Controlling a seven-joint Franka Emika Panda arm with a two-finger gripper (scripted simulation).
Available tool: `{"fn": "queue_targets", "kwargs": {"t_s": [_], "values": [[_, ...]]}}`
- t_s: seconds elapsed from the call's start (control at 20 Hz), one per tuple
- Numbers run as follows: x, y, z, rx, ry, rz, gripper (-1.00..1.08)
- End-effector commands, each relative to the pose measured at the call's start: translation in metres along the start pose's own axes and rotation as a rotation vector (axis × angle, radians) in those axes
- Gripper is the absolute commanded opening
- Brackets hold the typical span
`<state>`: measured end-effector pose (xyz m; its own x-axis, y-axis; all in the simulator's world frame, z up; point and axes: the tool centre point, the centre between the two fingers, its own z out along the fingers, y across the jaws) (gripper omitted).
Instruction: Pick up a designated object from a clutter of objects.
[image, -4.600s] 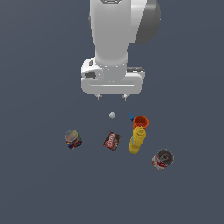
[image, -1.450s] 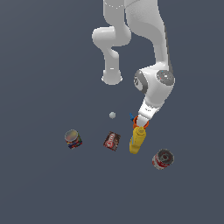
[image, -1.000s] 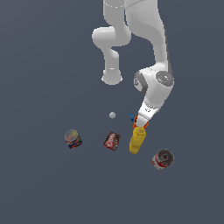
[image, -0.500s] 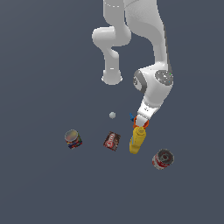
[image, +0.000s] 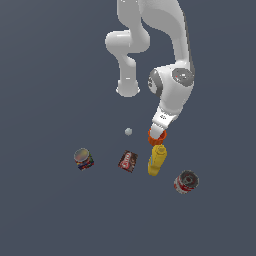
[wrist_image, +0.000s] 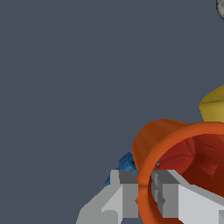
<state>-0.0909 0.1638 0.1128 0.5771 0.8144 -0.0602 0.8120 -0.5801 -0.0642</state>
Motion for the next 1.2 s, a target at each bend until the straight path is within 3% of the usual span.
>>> {"fn": "queue_targets", "kwargs": {"t_s": [0.0, 1.15], "values": [[-0.011, 0.003, -0.015, -0.001, 0.002, 0.0, -1.0], [-0.154, 0.033, -0.202, 0.002, 0.005, -0.001, -1.0]]}}
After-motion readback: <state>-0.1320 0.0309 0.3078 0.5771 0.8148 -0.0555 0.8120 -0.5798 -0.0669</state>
